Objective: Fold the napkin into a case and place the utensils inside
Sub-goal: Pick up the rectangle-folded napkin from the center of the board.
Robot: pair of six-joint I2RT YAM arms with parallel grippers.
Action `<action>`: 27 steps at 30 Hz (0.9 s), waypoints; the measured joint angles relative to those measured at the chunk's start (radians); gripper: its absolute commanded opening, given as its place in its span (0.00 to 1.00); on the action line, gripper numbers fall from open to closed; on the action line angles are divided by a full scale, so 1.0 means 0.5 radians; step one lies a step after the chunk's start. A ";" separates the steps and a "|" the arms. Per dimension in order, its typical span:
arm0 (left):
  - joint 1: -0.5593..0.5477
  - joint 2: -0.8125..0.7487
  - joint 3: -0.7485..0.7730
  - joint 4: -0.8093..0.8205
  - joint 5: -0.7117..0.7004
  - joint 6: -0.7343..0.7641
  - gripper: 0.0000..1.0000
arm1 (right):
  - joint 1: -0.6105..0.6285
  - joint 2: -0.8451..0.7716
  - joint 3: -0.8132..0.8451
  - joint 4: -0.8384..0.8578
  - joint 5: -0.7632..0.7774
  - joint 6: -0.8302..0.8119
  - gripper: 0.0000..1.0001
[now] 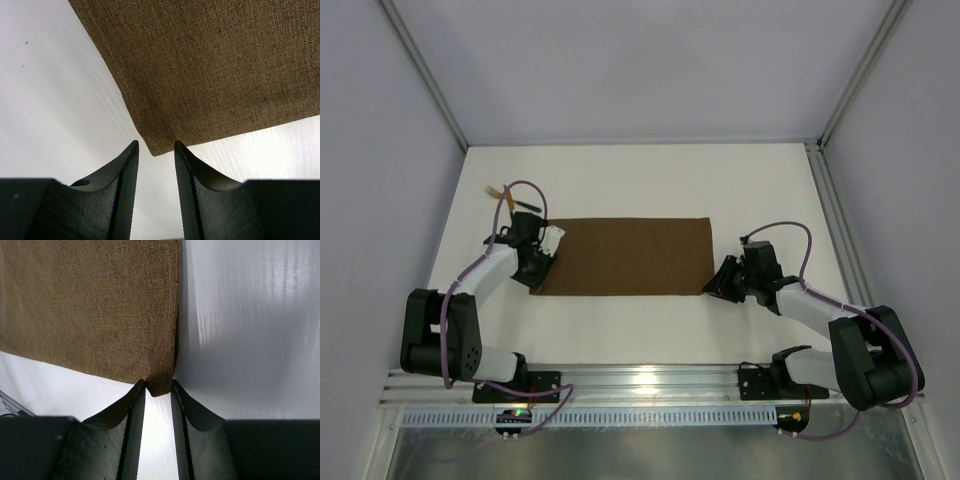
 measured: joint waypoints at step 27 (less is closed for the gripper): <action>0.082 0.108 0.175 -0.038 0.035 0.015 0.37 | 0.012 0.022 0.085 -0.124 0.269 -0.034 0.03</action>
